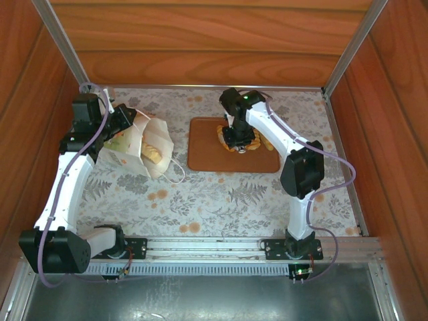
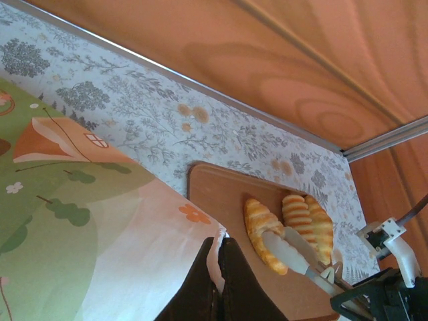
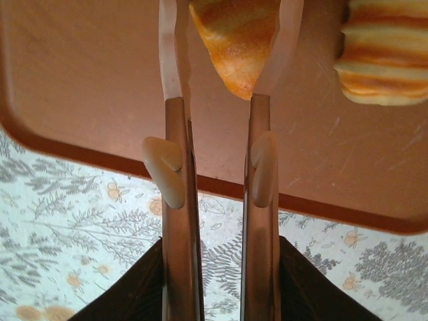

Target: Take the fake bread out of the paper bag

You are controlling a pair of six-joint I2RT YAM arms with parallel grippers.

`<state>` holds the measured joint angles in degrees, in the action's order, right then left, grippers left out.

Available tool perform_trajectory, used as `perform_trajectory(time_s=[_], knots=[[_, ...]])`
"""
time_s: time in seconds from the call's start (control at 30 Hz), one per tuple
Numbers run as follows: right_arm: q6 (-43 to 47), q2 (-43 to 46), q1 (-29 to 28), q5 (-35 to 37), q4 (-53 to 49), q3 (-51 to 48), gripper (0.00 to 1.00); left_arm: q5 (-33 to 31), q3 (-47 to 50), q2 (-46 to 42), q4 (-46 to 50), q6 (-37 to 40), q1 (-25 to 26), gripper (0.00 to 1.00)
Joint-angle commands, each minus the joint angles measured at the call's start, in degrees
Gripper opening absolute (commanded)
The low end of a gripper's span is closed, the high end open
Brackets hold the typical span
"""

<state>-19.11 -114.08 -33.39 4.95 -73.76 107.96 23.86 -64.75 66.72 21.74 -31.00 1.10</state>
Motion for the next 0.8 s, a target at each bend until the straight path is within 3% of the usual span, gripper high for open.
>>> perform_trajectory(time_s=[0.0, 0.2, 0.57, 0.77], knots=[[-10.8, 3.4, -0.1, 2.9, 1.7, -1.0, 0.39, 0.5, -0.1, 0.1, -1.5, 0.0, -0.5, 0.00], [-15.0, 2.7, -0.1, 3.1, 3.9, -2.2, 0.39, 0.7, 0.0, -0.1, -1.6, 0.1, -0.6, 0.00], [-13.0, 1.9, -0.1, 1.1, 4.0, -3.0, 0.41, 0.7, 0.3, -0.5, -1.6, -0.1, -0.9, 0.00], [-12.6, 0.7, 0.2, 3.9, 4.4, -3.0, 0.42, 1.2, -0.1, -0.3, -1.8, -0.4, -0.9, 0.00]])
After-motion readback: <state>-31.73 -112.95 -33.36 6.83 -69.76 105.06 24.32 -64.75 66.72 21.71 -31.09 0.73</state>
